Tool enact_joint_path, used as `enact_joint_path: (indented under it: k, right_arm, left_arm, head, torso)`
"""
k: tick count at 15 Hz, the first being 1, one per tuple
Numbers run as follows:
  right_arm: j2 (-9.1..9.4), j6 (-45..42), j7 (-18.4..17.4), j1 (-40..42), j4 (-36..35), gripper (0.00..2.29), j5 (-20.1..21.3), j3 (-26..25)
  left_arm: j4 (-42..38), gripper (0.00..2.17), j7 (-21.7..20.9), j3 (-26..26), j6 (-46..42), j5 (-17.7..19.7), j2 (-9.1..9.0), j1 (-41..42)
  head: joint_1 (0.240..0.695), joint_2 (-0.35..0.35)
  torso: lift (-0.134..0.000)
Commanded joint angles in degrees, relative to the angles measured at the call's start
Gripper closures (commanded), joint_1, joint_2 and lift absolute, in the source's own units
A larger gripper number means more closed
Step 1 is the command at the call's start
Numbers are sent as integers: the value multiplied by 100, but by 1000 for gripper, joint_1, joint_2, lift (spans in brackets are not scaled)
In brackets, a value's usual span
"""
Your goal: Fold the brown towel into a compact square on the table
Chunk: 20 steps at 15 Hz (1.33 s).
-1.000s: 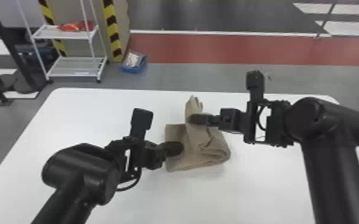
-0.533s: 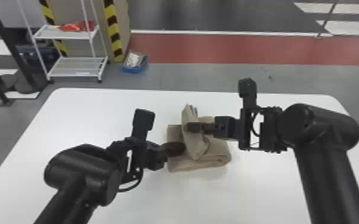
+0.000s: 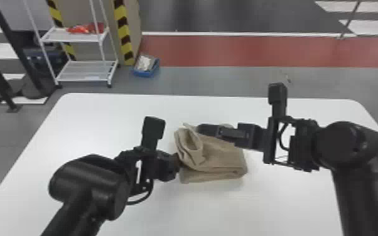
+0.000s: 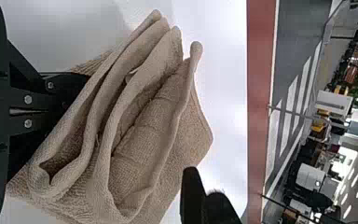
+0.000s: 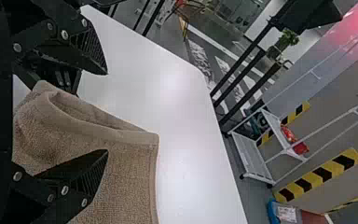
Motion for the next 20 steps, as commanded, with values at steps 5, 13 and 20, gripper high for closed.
enact_joint_path:
  k: [5, 13, 20]
  right_arm:
    - [-79, 20, 10, 923, -841, 49, -629, -849]
    - [-325, -15, 159, 1609, -1351, 49, -1139, -1517]
    - [-431, -15, 186, 1881, -1562, 49, -1420, -1965]
  left_arm:
    - [-586, 1828, 9, 215, 33, 17, 12, 247]
    - [-1307, 1254, 290, 506, -125, -132, 179, 537]
    - [-1035, 1244, 281, 1068, -863, -158, 504, 528]
  head:
    - [695, -33]
    - [695, -84]
    - [695, -60]
  torso:
    - [-124]
    - [-124]
    - [-124]
